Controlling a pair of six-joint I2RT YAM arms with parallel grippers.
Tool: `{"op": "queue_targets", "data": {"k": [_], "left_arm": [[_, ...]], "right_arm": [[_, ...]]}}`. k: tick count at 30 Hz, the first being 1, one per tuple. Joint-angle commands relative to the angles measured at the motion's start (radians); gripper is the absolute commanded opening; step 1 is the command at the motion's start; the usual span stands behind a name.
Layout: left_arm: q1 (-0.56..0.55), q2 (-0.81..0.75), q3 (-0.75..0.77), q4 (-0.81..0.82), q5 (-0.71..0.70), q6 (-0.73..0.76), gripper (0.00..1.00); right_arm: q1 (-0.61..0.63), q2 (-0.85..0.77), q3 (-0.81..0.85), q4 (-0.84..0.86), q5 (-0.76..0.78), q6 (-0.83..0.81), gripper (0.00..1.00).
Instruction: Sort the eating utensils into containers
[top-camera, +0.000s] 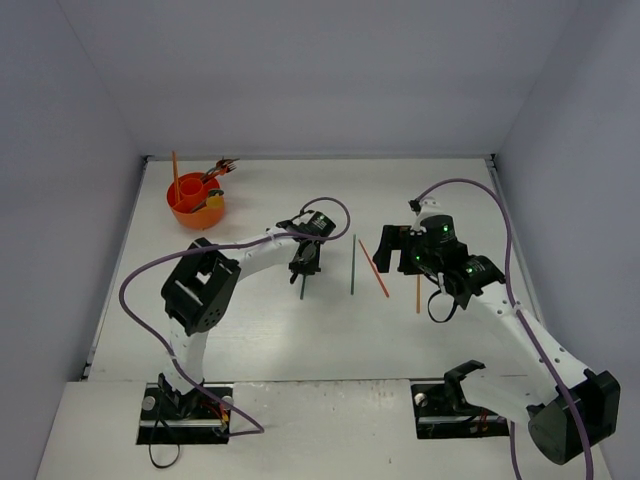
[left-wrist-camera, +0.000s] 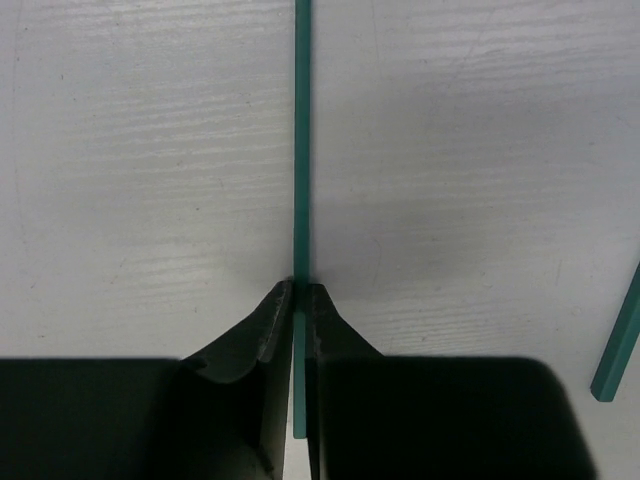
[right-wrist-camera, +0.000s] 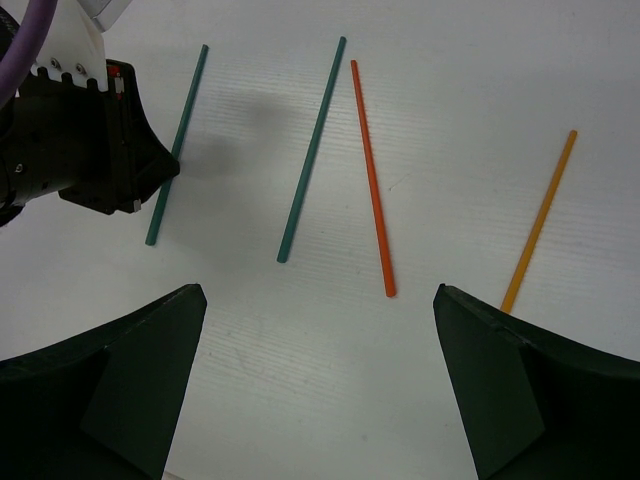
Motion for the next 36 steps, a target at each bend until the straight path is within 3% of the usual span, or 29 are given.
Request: {"op": "queue_targets", "data": {"k": [1,8,12,17,20,27,33,36], "left_arm": [[0.006,0.027,-0.003,-0.049,-0.023,0.003,0.00],[0.014,-0.124,-0.019,-0.020,-0.129,0.089,0.00],[0.039,-0.341,-0.067,0.078,-0.215,0.168,0.00],[0.207,-0.510,-0.096,0.176,-0.169,0.249,0.00],[0.406,-0.566,-0.076,0.231,-0.114,0.339,0.00],[0.744,-0.498,0.004,0.396,0.075,0.493,0.00],[0.900,-0.329,0.062,0.652,0.251,0.516,0.00],[0.919,-0.260,0.106,0.679,0.283,0.544,0.00]], "right_arm": [[-0.008,0.022,0.006,0.028,0.023,-0.017,0.96],[-0.008,0.054,0.023,0.028,0.024,-0.029,0.96],[-0.008,0.082,0.040,0.028,0.030,-0.033,0.96],[-0.010,0.107,0.060,0.029,0.028,-0.038,0.96],[-0.010,0.115,0.072,0.028,0.034,-0.043,0.96],[-0.011,0.128,0.091,0.028,0.027,-0.050,0.95],[-0.014,0.129,0.114,0.028,-0.005,-0.064,0.95],[-0.014,0.134,0.121,0.028,-0.018,-0.073,0.95]]}}
